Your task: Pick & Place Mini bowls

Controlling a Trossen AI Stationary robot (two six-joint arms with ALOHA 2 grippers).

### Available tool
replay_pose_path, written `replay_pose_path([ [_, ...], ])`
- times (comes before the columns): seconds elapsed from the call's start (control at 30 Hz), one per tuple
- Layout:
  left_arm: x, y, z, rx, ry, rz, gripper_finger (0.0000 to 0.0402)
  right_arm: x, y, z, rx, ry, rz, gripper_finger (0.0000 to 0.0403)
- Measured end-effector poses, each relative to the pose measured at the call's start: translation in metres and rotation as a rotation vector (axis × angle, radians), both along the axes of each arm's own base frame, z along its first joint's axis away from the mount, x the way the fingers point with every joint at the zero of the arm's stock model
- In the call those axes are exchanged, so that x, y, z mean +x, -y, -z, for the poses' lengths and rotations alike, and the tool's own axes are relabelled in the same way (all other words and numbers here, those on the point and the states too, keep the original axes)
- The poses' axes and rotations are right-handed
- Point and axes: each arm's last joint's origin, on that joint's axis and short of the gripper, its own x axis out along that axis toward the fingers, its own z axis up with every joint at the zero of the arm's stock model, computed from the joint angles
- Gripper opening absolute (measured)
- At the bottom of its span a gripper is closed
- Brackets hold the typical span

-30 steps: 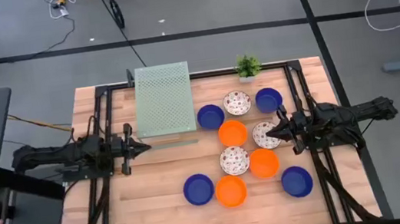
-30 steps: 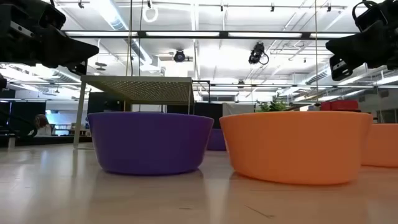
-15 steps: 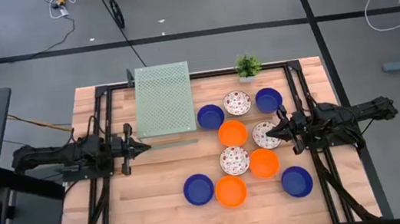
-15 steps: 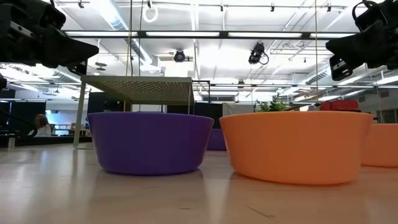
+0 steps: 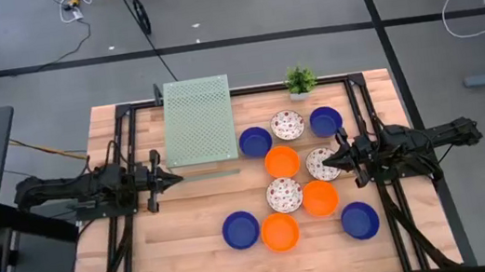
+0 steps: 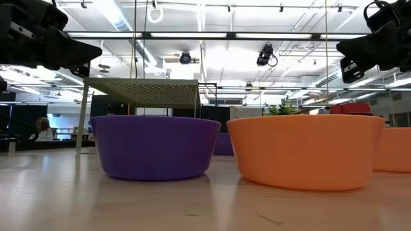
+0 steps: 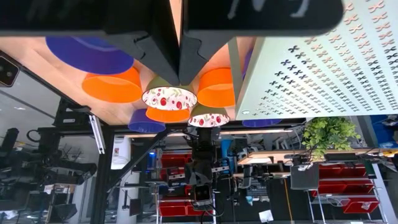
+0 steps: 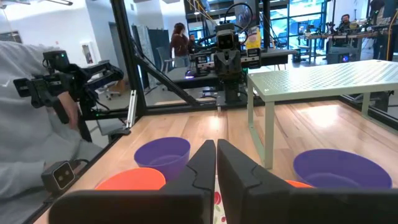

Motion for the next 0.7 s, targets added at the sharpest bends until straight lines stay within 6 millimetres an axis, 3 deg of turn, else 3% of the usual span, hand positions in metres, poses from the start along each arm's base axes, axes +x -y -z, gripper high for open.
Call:
replay_pose_path([
  [0.7,0.0,0.0,-0.0006,-0.029,0.005,0.001,0.0012,0.0,0.0,0.0001,0.0,0.0,0.0,0.0022],
])
